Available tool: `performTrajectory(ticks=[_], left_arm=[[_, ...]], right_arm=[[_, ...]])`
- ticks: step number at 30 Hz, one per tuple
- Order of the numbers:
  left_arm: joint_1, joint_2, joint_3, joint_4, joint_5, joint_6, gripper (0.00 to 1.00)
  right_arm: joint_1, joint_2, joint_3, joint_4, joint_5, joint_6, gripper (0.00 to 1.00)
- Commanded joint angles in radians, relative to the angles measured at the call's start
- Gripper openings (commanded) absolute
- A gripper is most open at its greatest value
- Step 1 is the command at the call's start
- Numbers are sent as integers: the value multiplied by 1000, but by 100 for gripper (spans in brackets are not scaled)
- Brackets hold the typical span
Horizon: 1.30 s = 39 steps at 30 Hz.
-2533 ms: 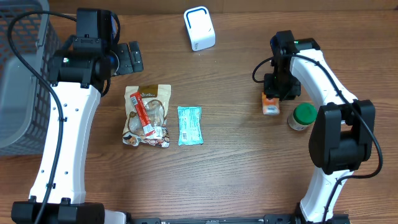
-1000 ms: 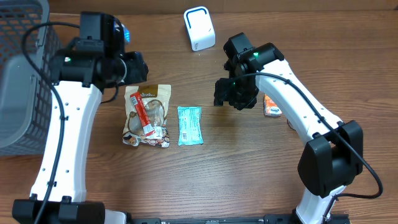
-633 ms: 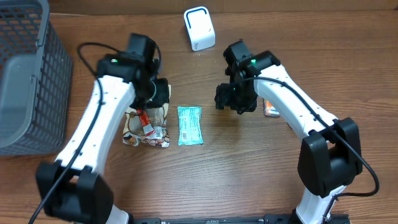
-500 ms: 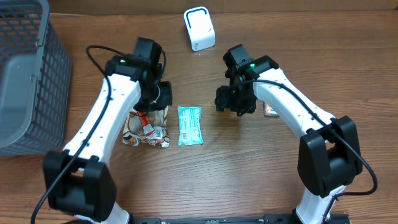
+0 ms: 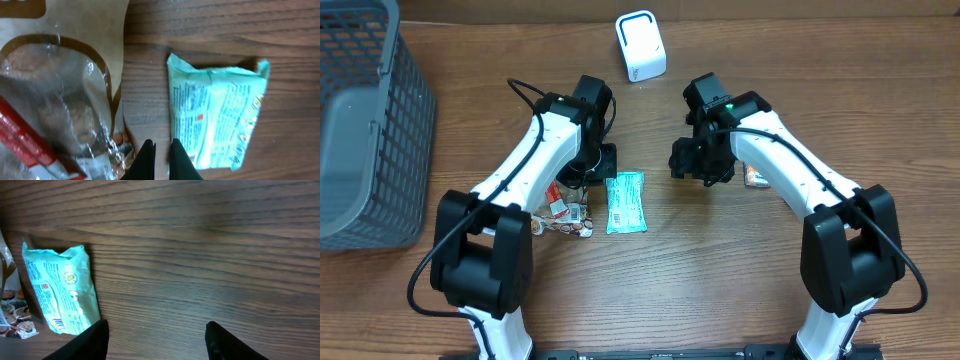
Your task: Scan the item barcode
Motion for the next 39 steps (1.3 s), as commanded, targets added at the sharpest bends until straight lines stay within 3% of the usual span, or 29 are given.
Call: performTrajectory(ticks=[1, 26, 31, 35, 39], left_arm=[[-6, 37, -4, 9, -19, -14, 5], [-21, 86, -27, 55, -29, -14, 9], [-48, 86, -89, 137, -29, -14, 12], [-67, 86, -121, 207, -24, -14, 8], [-85, 86, -121, 243, 69, 23, 6]], right_arm=[[-13, -10, -6, -6, 2, 8, 63], [-13, -10, -6, -13, -5, 8, 63], [-13, -10, -6, -13, -9, 8, 63], [-13, -10, -6, -17, -10, 8, 63], [-13, -10, -6, -23, -10, 8, 63]])
